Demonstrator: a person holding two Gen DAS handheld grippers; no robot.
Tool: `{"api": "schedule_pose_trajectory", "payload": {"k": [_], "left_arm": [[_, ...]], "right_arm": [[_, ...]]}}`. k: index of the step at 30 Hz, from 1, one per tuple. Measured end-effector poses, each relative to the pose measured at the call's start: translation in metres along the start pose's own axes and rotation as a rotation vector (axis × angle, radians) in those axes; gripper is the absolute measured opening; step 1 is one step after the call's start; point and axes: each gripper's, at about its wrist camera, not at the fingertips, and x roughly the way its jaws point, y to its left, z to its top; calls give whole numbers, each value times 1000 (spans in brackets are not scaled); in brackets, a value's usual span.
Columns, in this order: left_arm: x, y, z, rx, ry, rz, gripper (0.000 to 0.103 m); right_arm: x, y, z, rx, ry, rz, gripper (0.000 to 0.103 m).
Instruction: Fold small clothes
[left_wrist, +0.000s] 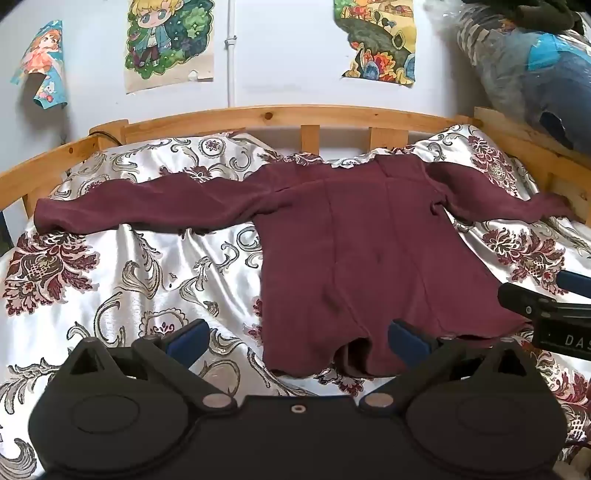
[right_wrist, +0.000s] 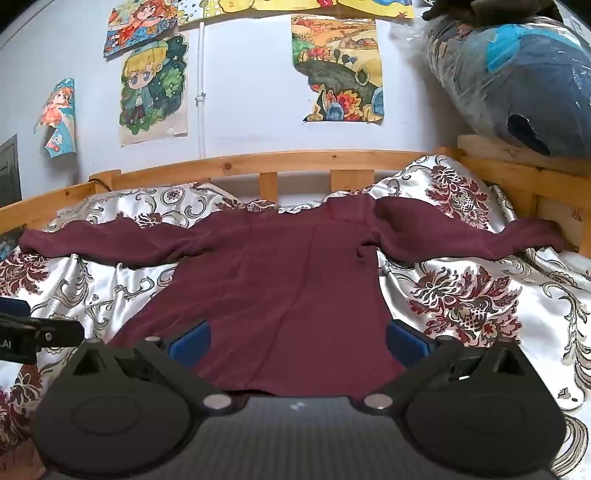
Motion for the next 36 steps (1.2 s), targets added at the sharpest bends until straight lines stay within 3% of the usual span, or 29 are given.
{"api": "schedule_pose_trajectory", "payload": {"k": [16, 19, 36], "left_arm": [[2, 20, -1, 11, 9, -11, 102], [2, 2, -1, 6, 13, 7, 102], [2, 3, -1, 9, 12, 7, 102]], "right_arm": [[1, -2, 1, -8, -3, -3, 103], [1, -2, 2, -7, -3, 1, 103], [0, 0, 1, -7, -4, 5, 103]]}}
